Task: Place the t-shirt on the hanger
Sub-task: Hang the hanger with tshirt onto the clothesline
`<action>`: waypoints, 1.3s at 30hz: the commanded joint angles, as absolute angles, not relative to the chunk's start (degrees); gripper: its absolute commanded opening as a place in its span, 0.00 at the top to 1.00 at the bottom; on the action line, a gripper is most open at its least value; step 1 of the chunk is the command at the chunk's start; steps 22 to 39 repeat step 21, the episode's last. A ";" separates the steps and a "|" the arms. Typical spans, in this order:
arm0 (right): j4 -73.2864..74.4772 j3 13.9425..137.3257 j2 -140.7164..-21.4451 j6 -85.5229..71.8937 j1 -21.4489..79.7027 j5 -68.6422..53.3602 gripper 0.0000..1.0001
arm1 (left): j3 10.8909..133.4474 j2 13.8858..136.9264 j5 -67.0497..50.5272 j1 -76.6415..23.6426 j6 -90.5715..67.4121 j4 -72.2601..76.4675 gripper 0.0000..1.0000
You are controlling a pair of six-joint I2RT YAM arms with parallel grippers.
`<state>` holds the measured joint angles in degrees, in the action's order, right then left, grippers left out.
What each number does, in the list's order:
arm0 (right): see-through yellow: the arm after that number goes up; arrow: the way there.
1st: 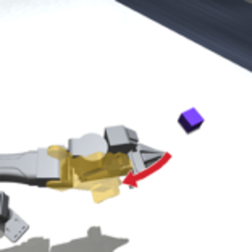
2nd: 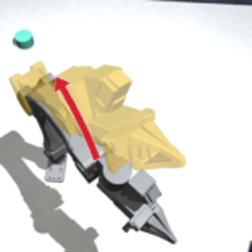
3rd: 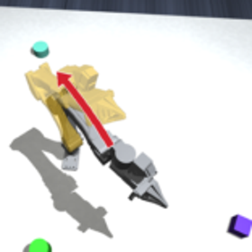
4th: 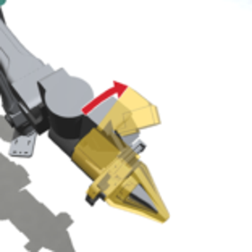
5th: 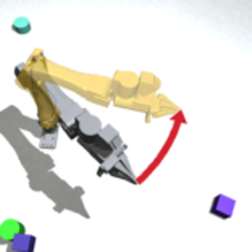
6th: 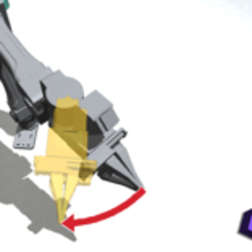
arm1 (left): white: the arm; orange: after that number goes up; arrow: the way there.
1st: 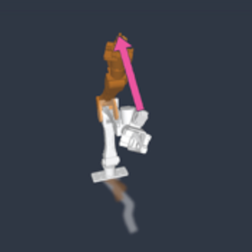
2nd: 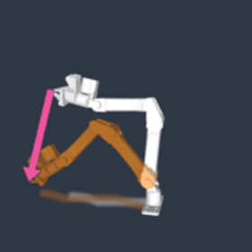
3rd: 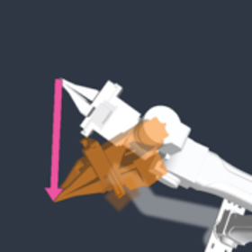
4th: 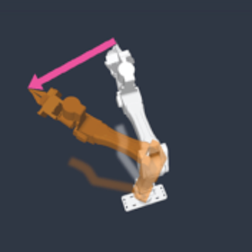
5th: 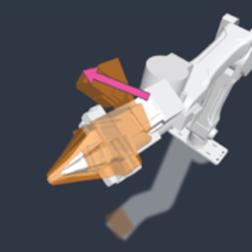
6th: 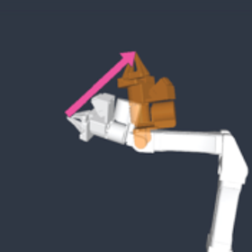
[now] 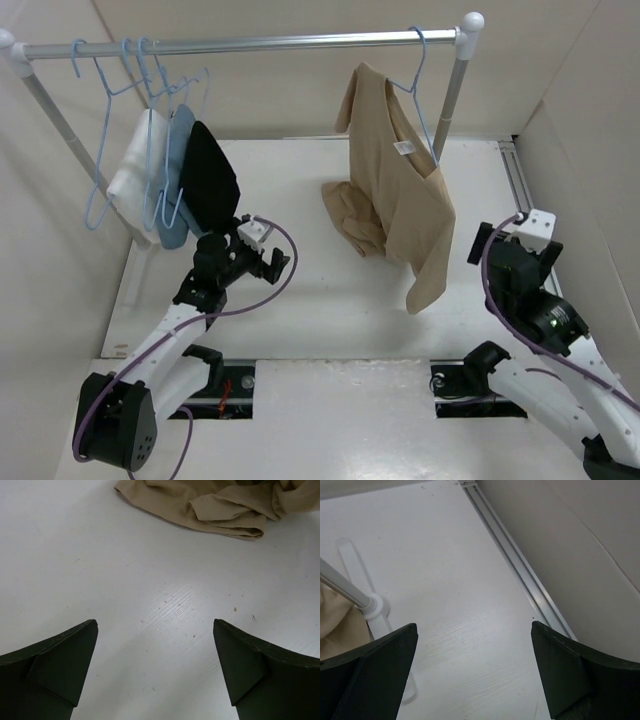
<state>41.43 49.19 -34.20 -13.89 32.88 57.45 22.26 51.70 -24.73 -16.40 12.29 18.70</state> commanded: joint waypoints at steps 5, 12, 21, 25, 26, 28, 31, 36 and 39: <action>37.08 47.02 -28.13 -20.82 32.52 60.20 0.00 | 19.16 48.96 -22.06 -16.61 10.11 21.45 0.00; 50.71 53.78 -31.73 -34.10 32.52 62.67 0.00 | 19.16 48.96 -21.01 -16.61 10.11 20.92 0.00; 47.91 56.33 -32.26 -29.27 32.52 65.65 0.00 | 19.16 49.48 -21.01 -16.61 10.11 20.92 0.00; 47.91 56.33 -32.26 -29.27 32.52 65.65 0.00 | 19.16 49.48 -21.01 -16.61 10.11 20.92 0.00; 47.91 56.33 -32.26 -29.27 32.52 65.65 0.00 | 19.16 49.48 -21.01 -16.61 10.11 20.92 0.00; 47.91 56.33 -32.26 -29.27 32.52 65.65 0.00 | 19.16 49.48 -21.01 -16.61 10.11 20.92 0.00; 47.91 56.33 -32.26 -29.27 32.52 65.65 0.00 | 19.16 49.48 -21.01 -16.61 10.11 20.92 0.00; 47.91 56.33 -32.26 -29.27 32.52 65.65 0.00 | 19.16 49.48 -21.01 -16.61 10.11 20.92 0.00; 47.91 56.33 -32.26 -29.27 32.52 65.65 0.00 | 19.16 49.48 -21.01 -16.61 10.11 20.92 0.00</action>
